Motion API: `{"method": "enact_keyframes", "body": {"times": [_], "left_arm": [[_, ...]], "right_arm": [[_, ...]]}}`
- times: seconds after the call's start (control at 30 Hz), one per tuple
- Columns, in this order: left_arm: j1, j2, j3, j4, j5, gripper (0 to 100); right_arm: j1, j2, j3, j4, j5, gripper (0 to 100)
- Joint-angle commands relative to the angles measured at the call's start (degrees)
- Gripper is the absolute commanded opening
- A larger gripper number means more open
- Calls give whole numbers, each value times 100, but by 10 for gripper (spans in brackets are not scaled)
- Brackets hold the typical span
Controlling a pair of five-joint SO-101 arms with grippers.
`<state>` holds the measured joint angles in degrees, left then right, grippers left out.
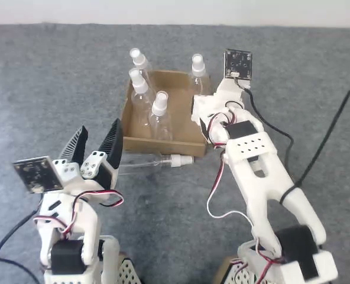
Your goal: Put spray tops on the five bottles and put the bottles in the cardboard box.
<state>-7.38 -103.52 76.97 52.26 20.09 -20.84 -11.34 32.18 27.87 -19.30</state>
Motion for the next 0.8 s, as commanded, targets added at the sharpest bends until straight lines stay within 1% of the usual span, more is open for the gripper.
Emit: {"method": "enact_keyframes", "body": {"times": [0.0,0.03,0.1,0.27,0.47,0.53,0.63,0.7,0.77], "left_arm": [[-35,-97,-338,-123,79,246],[-62,-97,-347,-44,70,246],[-325,-97,-356,35,79,246],[-1266,-97,-338,114,88,246],[-1978,-97,-338,721,88,246],[-2286,-97,-338,826,88,246],[-2760,-97,-215,800,88,246],[-2901,-97,-110,791,88,246],[-2971,-97,-66,721,88,246]], "right_arm": [[110,-655,-44,453,-18,292],[110,-743,-26,558,-18,292],[110,-927,114,629,-18,292],[110,-1560,703,602,-9,292],[31,-2413,1248,655,0,292],[-136,-2730,1424,699,18,292],[-409,-3231,1521,1200,9,291],[-655,-3556,1521,1578,9,261],[-901,-3864,1521,1815,9,195]]}}
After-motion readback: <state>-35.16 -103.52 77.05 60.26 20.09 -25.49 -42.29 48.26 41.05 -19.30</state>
